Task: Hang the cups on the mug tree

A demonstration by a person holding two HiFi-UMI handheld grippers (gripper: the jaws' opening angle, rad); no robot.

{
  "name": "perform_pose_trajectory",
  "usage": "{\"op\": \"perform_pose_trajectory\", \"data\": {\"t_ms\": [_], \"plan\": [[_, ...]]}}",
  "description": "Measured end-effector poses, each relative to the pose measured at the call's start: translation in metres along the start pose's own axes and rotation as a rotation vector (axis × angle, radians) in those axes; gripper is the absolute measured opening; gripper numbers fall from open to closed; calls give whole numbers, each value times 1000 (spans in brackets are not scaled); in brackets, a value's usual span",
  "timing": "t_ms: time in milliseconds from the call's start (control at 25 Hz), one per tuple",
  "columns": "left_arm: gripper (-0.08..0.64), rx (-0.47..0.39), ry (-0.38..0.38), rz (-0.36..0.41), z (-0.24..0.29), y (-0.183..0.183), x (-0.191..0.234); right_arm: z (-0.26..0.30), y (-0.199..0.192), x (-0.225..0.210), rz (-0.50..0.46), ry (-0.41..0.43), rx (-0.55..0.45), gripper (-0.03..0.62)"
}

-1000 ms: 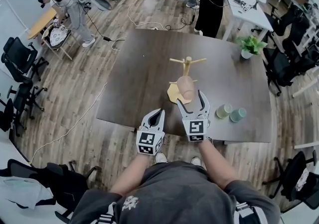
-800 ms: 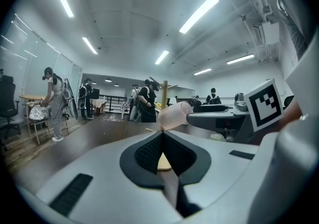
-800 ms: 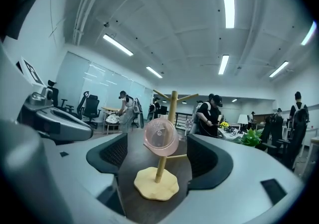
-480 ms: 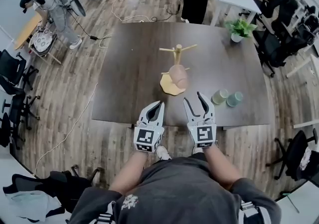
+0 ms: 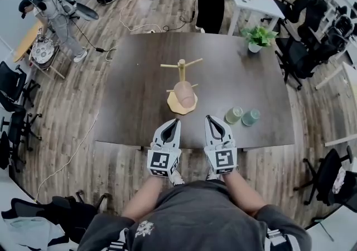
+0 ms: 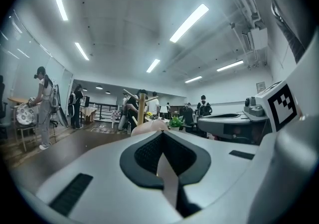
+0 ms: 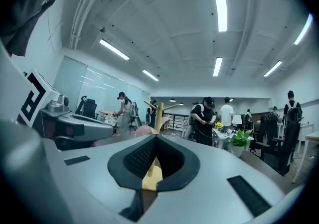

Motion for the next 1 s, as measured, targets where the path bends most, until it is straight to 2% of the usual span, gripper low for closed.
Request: {"op": "perform_pose_trajectory", "data": {"t_ms": [80,280,680,840,1000], "plan": [[6,-3,-12,0,6,0,-13,-6,-1,-9,-4,9,-3,25],[6,-5,-3,-66,19,-6,-29,-18,-9,-30,0,5,-2,25],[6,23,-20,-9,32,-5,-55,-32,-21,-58,14,-14,-2,25],[6,-3,-13,19,38,-3,-63,-39,-30,-68,24,-24,7,25],[6,-6,-24,15,47,-5,-71,-46,-39,-81,34,-40,14,25]]}}
Point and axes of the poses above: the fingertips, and each gripper's own axes: z forward along the fingers, x to its left, y out of its top, the point moved 5 cm from there along -z, backward along the fingers
